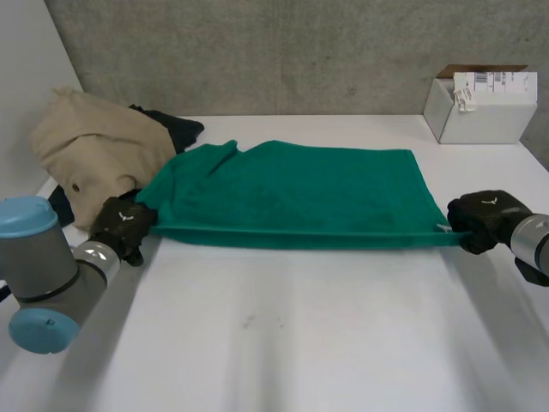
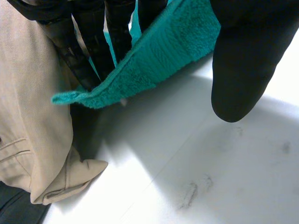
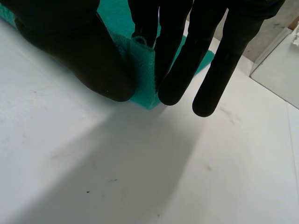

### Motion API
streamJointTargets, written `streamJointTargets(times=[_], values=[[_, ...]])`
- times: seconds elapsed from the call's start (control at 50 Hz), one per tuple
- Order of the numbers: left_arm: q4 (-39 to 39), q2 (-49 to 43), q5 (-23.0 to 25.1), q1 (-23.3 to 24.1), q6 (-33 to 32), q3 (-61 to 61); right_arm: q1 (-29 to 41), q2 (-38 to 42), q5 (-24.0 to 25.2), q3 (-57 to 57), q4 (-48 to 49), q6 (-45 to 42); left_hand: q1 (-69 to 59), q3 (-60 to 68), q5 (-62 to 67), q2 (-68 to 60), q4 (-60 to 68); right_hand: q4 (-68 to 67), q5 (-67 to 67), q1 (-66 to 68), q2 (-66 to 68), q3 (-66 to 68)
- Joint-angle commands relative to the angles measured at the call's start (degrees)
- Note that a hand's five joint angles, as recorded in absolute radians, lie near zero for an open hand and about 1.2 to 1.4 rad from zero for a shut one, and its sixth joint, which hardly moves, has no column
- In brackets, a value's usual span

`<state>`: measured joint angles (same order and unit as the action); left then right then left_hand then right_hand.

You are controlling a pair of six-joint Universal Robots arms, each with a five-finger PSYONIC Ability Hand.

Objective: Fold the laundry.

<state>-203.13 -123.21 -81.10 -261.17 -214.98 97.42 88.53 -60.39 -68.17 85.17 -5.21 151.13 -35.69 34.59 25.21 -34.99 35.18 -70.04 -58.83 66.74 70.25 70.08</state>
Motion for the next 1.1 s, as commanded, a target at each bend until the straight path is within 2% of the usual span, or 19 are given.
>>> streamJointTargets(times=[0.02, 0.2, 0.26, 0.3, 0.42, 0.5, 0.58, 0.6, 0.66, 0.68, 0.76, 0.82, 0.86, 0.9, 1.0, 1.1], values=[[-0.68, 0.08, 0.15, 0.05, 0.08, -0.12, 0.06, 0.01, 0.15, 0.43, 0.02, -0.05, -8.67, 9.77, 9.14, -9.37, 9.18, -9.96, -11.17, 13.26, 9.75, 9.92], [-0.77, -1.85, 0.15, -0.57, -0.53, -4.69, -0.03, 0.01, 0.15, 0.43, 0.02, 0.04, -16.40, 17.51, 16.88, -17.10, 16.92, -9.96, -11.17, 13.26, 9.75, 9.92], [-0.77, -5.01, -0.02, -0.57, -0.79, -7.32, -0.03, 0.01, 0.15, 0.43, 0.02, -0.05, -26.97, 28.08, 27.45, -27.68, 27.49, -9.96, -11.17, 13.26, 9.75, 9.92], [-0.60, -6.16, -0.29, -0.65, -0.80, -9.00, -0.20, 0.01, 0.15, 0.35, 0.02, -0.05, -44.23, 45.34, 44.71, -44.93, 44.75, -9.96, -11.17, 13.26, 9.75, 9.92], [-0.16, -4.85, -0.46, -0.57, -0.62, -7.95, -0.47, -0.43, 0.06, 0.43, -0.24, -1.27, -44.31, 45.41, 44.79, -45.01, 44.82, -9.96, -11.17, 13.26, 9.75, 9.92], [1.25, 3.66, -0.46, 0.05, -0.71, -2.51, -0.38, -4.20, 0.06, 1.13, -3.48, -6.10, -44.31, 45.41, 44.79, -45.01, 44.82, -9.96, -11.17, 13.26, 9.75, 9.92], [4.93, 12.72, -0.64, 1.80, -0.88, 4.96, -0.38, -9.74, -0.03, 3.59, -10.94, -14.97, -44.31, 45.41, 44.79, -45.01, 44.82, -9.96, -11.17, 13.26, 9.75, 9.92], [7.64, 17.35, -0.81, 3.03, -0.80, 8.11, -0.47, -12.10, -0.29, 4.73, -14.62, -18.82, -44.31, 45.41, 44.79, -45.01, 44.82, -9.96, -11.17, 13.26, 9.75, 9.92], [11.78, 22.56, -1.78, 3.48, -0.97, 12.34, -1.60, -16.14, -1.25, 7.80, -22.52, -26.29, -44.31, 45.41, 44.79, -45.01, 44.82, -9.96, -11.17, 13.26, 9.75, 9.92], [15.54, 24.49, -3.00, 3.48, -1.58, 14.71, -2.22, -17.12, -1.52, 8.77, -24.48, -27.98, -44.31, 45.41, 44.79, -45.01, 44.82, -9.96, -11.17, 13.26, 9.75, 9.92], [26.63, 26.09, -7.05, 4.00, -5.27, 18.85, -5.82, -21.69, -2.75, 13.52, -31.61, -36.42, -44.31, 45.41, 44.79, -45.01, 44.82, -9.96, -11.17, 13.26, 9.75, 9.92], [32.95, 26.27, -8.89, 4.97, -7.73, 20.96, -8.10, -23.19, -2.84, 15.54, -34.68, -41.42, -44.31, 45.41, 44.79, -45.01, 44.82, -9.96, -11.17, 13.26, 9.75, 9.92], [34.55, 26.27, -9.25, 5.93, -8.09, 21.06, -8.55, -23.20, -2.93, 16.16, -34.96, -42.75, -44.31, 45.41, 44.79, -45.01, 44.82, -9.96, -11.17, 13.26, 9.75, 9.92], [34.56, 26.18, -9.34, 7.86, -8.18, 20.01, -8.47, -23.02, -2.84, 16.34, -34.70, -43.20, -44.31, 45.41, 44.79, -45.01, 44.82, -9.96, -11.17, 13.26, 9.75, 9.92], [30.88, 24.08, -9.51, 9.01, -7.83, 13.42, -7.68, -20.04, -2.84, 14.50, -30.31, -41.45, -44.31, 45.41, 44.79, -45.01, 44.82, -9.96, -11.17, 13.26, 9.75, 9.92], [24.90, 17.76, -9.51, 9.98, -7.83, 4.55, -6.53, -12.83, -3.81, 7.30, -20.91, -31.44, -44.31, 45.41, 44.79, -45.01, 44.82, -9.96, -11.17, 13.26, 9.75, 9.92]])
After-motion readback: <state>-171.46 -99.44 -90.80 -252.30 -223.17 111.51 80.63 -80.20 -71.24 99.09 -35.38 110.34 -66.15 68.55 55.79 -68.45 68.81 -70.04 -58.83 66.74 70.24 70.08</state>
